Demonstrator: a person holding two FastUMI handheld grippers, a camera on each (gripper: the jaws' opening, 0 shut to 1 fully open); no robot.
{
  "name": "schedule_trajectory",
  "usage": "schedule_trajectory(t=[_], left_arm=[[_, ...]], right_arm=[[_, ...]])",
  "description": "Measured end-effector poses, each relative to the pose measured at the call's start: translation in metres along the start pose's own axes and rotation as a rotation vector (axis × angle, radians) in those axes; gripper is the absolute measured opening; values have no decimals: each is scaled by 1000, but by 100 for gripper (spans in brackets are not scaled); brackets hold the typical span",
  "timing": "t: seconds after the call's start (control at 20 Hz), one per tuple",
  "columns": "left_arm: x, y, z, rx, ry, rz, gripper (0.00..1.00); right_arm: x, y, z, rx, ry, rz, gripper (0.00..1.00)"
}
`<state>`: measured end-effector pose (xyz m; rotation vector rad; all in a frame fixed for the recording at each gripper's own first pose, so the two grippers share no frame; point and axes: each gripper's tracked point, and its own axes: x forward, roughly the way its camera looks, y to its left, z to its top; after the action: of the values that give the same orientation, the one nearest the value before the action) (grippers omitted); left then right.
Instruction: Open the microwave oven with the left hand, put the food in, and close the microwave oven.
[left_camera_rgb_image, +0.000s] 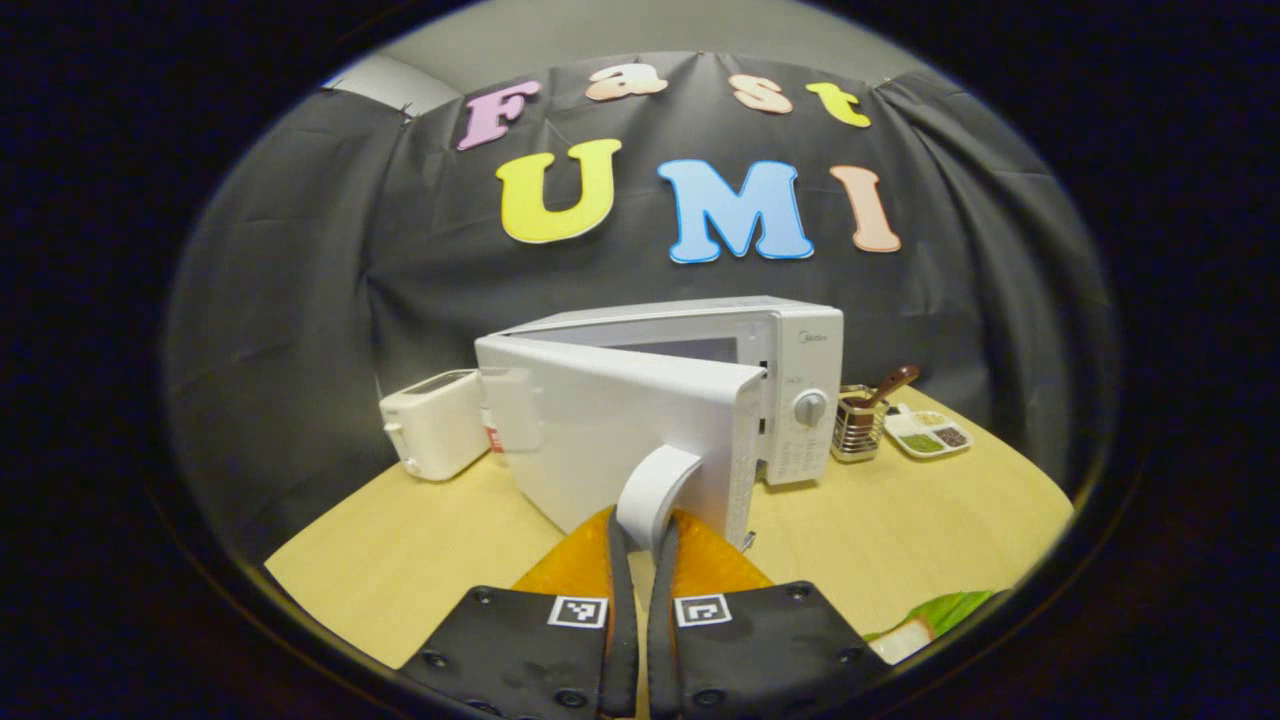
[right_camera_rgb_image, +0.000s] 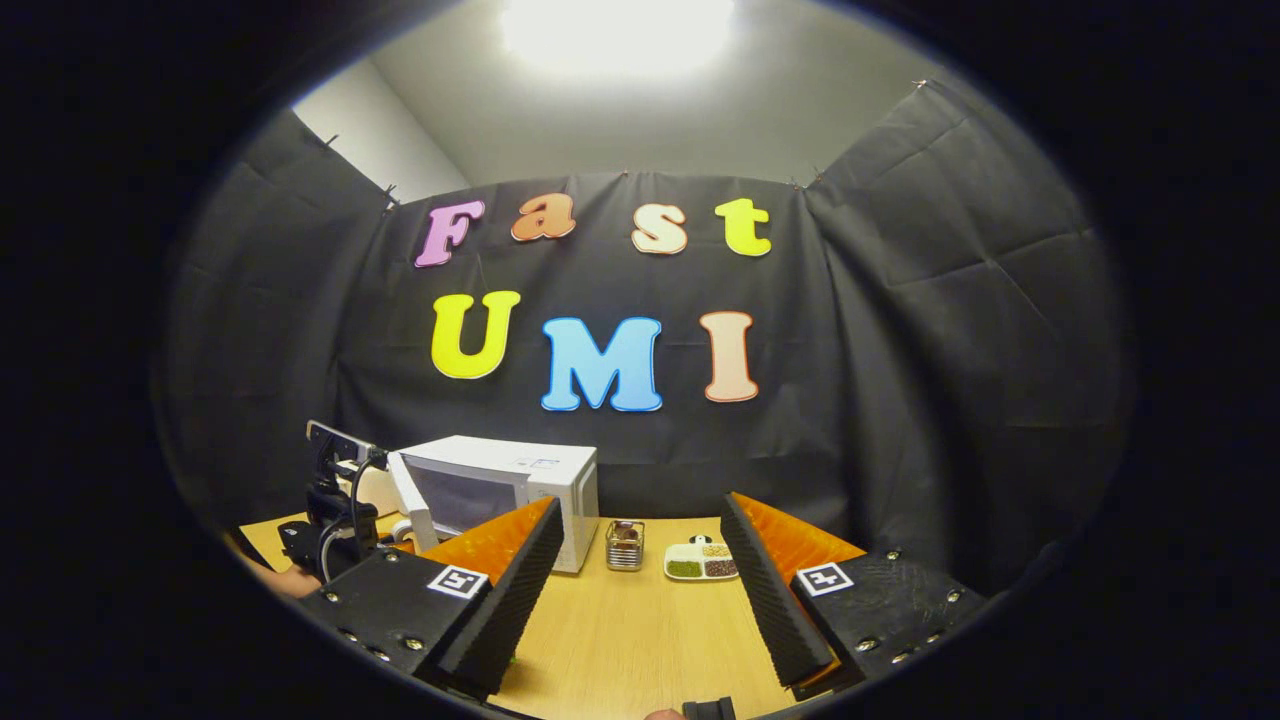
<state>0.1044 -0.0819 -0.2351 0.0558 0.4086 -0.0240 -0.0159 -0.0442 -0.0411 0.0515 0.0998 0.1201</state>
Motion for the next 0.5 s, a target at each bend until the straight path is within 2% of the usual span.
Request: schedule_trajectory(t=[0.25, 0.5], left_arm=[[-25, 53, -13, -10, 2, 53, 11], [-36, 95, -22, -2, 1, 46, 10]], right_arm=[[3, 30, 4, 9, -4, 52, 96], [5, 73, 16, 47, -26, 65, 96]])
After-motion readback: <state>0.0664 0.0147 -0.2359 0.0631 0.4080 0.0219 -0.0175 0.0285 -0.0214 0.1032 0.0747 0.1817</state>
